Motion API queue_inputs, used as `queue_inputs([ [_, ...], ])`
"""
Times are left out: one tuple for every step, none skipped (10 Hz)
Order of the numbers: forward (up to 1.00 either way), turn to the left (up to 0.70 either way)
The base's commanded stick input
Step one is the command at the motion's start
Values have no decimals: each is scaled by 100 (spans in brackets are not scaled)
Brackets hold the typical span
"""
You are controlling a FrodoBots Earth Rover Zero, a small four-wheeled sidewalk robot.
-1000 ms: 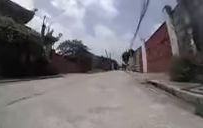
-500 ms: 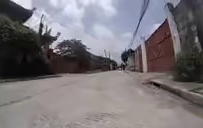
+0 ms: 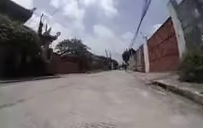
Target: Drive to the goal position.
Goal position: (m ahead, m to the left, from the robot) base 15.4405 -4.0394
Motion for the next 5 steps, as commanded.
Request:
queue_inputs([
  [50, 1],
  [50, 1],
  [50, -17],
  [50, -49],
  [50, -49],
])
